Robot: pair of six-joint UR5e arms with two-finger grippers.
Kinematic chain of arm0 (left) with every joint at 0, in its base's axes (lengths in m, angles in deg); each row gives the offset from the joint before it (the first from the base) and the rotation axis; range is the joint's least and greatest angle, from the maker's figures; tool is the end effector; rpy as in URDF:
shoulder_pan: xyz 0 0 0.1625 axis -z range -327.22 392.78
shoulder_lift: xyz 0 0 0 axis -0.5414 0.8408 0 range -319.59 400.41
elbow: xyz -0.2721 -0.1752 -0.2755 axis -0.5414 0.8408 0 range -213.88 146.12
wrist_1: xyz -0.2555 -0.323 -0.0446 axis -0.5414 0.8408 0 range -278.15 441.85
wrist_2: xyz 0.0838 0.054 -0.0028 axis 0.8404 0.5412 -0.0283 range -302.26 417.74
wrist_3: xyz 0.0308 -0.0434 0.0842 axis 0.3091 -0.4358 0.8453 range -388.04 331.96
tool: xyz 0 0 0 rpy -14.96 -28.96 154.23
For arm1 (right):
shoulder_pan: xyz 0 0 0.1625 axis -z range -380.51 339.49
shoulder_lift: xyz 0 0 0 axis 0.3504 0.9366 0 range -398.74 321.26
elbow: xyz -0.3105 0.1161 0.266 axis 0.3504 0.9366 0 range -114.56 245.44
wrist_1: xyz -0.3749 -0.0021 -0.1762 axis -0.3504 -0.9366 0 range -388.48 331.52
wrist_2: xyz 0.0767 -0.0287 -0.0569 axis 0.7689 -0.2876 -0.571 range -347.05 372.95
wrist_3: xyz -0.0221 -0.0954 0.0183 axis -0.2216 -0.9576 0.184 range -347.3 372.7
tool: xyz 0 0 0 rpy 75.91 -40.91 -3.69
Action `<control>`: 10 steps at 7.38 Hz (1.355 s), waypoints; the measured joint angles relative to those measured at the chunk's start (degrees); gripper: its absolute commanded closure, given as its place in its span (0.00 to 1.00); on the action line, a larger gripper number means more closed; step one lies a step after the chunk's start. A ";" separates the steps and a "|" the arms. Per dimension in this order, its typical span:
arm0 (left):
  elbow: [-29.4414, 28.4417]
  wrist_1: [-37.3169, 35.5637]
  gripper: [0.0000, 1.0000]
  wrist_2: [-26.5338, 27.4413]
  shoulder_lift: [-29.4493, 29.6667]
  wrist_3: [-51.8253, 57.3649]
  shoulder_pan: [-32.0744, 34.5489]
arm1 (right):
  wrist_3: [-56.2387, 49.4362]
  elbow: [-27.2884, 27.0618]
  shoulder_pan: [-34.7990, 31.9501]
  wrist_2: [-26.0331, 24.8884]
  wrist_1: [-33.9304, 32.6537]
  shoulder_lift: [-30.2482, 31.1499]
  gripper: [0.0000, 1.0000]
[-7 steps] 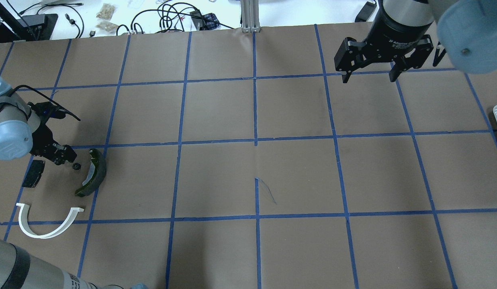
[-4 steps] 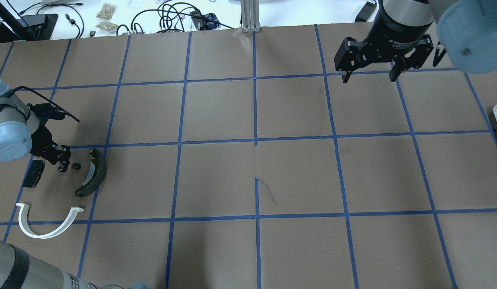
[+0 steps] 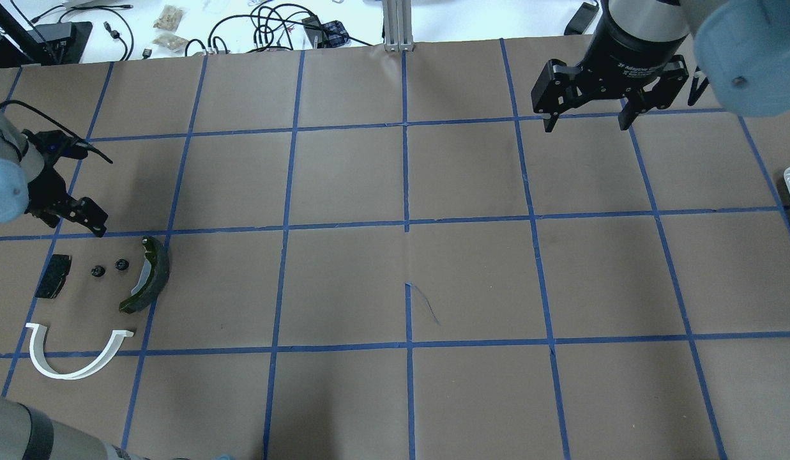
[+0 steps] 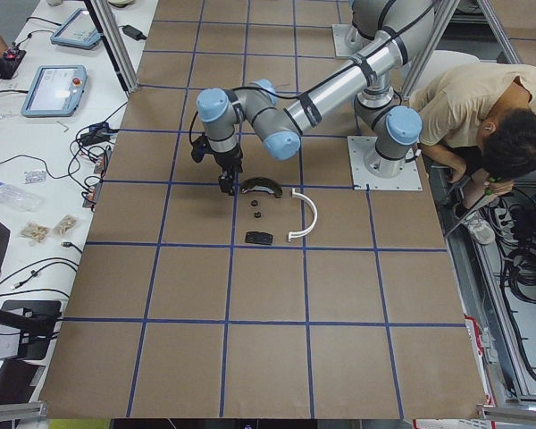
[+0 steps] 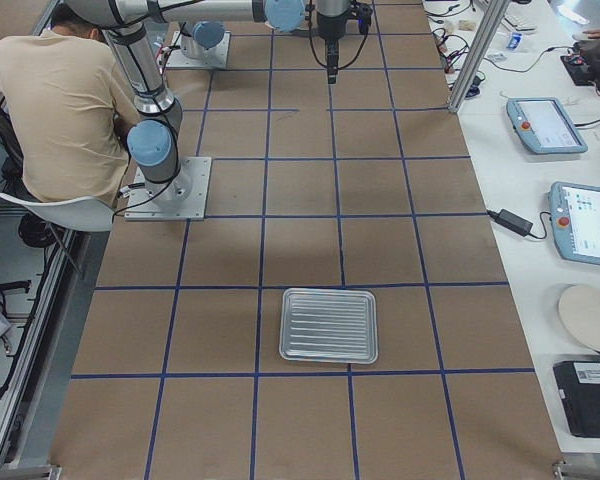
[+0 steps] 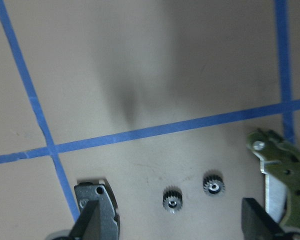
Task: Place bearing gear from tray to pile
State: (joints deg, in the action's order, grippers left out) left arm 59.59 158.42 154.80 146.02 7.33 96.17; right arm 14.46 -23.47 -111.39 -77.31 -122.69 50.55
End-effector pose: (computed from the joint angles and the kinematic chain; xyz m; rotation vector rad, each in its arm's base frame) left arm 0.1492 -0.5679 0.3354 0.2443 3.0687 0.2282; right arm 0.1407 -0.5027 0.4987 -0.0244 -3.1362 0.1259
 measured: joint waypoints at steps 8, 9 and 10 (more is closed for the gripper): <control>-1.71 11.14 0.00 -8.20 -18.03 -36.97 27.07 | -0.18 -0.04 0.36 -0.29 -0.09 0.00 0.00; -2.00 9.78 0.00 -7.45 -17.87 -37.15 27.81 | -0.18 -0.05 0.40 -0.23 -0.08 0.00 0.00; -3.43 13.55 0.00 -7.60 -17.60 -37.17 28.00 | -0.18 -0.06 0.43 -0.21 -0.06 0.00 0.00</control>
State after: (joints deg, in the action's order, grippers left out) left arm 56.17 171.97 147.20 128.42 -29.84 124.17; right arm 14.28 -23.53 -110.97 -77.52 -122.75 50.55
